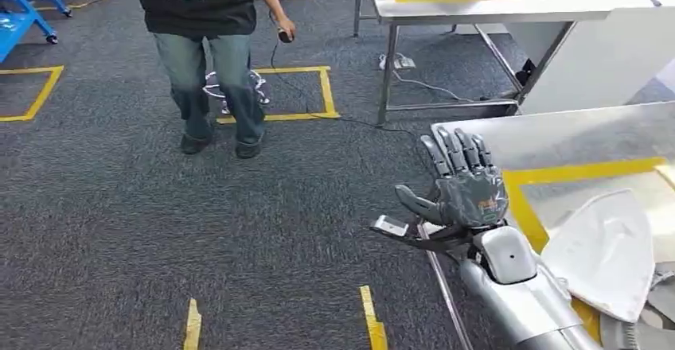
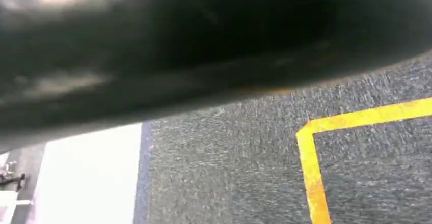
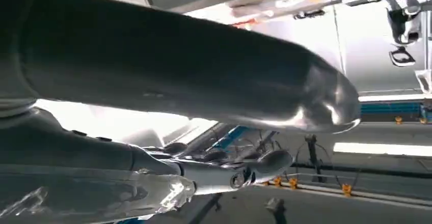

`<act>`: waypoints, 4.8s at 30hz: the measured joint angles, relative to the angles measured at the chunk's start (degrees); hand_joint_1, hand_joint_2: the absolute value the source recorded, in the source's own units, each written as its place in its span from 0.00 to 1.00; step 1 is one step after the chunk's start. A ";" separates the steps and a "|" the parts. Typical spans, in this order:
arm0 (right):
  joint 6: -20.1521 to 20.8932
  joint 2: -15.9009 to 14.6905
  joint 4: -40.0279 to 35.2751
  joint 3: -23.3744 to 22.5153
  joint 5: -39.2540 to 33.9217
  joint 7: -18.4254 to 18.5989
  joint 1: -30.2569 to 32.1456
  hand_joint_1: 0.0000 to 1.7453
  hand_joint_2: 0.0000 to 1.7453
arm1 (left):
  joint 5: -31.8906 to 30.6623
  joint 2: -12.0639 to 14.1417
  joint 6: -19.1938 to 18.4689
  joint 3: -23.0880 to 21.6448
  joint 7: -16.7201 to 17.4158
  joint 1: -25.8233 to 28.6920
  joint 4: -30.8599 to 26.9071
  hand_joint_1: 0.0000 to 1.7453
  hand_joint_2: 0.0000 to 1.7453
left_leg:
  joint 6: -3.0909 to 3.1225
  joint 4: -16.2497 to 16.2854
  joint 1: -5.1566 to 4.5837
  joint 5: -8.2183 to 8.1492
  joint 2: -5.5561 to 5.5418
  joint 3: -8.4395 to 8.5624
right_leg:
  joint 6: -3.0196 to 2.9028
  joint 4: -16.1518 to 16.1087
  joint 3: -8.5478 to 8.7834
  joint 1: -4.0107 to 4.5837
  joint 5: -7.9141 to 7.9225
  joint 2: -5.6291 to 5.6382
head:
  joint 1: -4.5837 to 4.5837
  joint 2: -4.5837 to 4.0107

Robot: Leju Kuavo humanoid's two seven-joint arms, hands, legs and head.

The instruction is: Take the parts from the cabinet and place them on the table.

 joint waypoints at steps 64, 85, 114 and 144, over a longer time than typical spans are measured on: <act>0.00 -0.55 -1.05 0.22 -0.19 -0.46 1.41 0.00 0.00 | 2.10 0.02 -3.74 0.59 -4.31 0.46 0.00 0.00 0.00 | -1.79 3.14 -0.53 -1.33 0.88 -1.66 | -0.59 -6.08 2.55 0.02 4.22 -4.22 | -0.02 0.00; 0.00 -0.63 -0.35 -0.17 -0.32 -0.39 2.17 0.00 0.00 | 1.51 -0.11 -3.28 0.59 -3.54 0.07 0.00 0.00 0.00 | -1.59 2.68 -0.68 -3.08 -1.35 0.31 | -0.46 -5.06 -0.05 -0.32 5.42 0.56 | 0.15 0.00; 0.00 -0.90 0.00 -0.28 -0.32 -0.37 2.32 0.00 0.00 | 1.49 -0.39 -3.10 0.59 -3.54 0.38 0.07 0.00 0.00 | -0.41 3.42 -0.69 -6.87 -0.97 4.42 | -1.10 -3.61 -5.36 0.93 9.04 0.45 | -0.39 -0.02; -0.02 -0.94 2.82 -2.82 -4.63 -1.62 1.12 0.00 0.00 | 0.90 -0.37 -1.86 0.57 -2.73 0.15 0.11 0.00 0.00 | -1.61 4.22 0.38 -0.06 -0.58 -4.95 | -0.45 -7.36 5.54 -0.30 0.88 0.24 | -0.09 0.00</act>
